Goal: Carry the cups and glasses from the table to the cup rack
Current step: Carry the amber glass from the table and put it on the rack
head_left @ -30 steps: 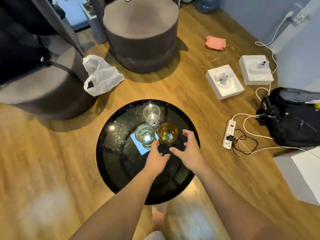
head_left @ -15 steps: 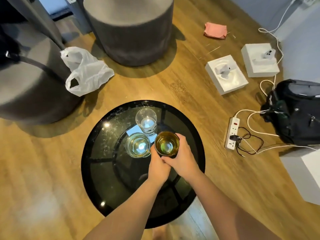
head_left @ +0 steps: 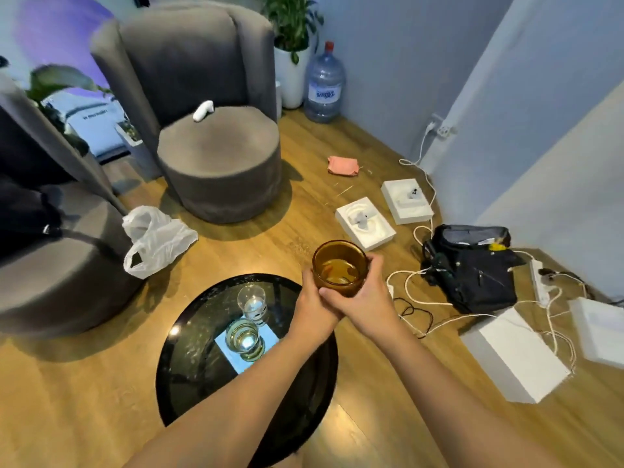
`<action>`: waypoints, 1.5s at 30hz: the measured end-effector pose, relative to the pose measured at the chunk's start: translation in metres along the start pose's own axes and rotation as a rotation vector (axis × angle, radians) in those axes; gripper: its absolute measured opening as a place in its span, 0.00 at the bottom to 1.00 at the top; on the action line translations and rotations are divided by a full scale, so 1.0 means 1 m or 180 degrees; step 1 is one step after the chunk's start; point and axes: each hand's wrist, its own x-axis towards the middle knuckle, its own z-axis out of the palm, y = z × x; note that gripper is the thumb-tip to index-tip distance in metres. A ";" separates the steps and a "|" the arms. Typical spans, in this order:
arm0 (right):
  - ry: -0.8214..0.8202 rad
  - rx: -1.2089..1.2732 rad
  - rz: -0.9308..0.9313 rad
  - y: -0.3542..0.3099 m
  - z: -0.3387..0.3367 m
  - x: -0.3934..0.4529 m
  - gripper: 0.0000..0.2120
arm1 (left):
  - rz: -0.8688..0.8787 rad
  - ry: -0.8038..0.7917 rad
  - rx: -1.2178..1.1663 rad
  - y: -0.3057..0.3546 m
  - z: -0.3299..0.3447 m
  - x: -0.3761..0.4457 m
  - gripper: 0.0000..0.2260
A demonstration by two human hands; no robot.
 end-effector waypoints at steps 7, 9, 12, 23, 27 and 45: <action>0.0938 0.0234 -0.0729 -0.129 -0.154 -0.060 0.44 | 0.1132 -0.0416 0.0017 0.205 0.035 -0.061 0.39; 0.1237 0.0190 -0.0861 -0.155 -0.198 -0.090 0.44 | 0.1318 -0.0639 0.0095 0.255 0.051 -0.101 0.34; 0.1485 0.0164 -0.1014 -0.181 -0.258 -0.138 0.47 | 0.1418 -0.0841 0.0122 0.319 0.072 -0.157 0.32; 0.1932 0.0138 -0.0999 -0.176 -0.369 -0.303 0.39 | 0.2059 -0.1445 0.0214 0.379 0.167 -0.283 0.22; 0.2250 -0.0073 -0.0907 -0.165 -0.383 -0.338 0.41 | 0.1504 -0.1970 -0.0296 0.383 0.189 -0.318 0.24; 0.4230 -0.0375 0.0256 -0.096 -0.418 -0.596 0.45 | 0.2672 -0.4189 -0.0195 0.354 0.322 -0.528 0.32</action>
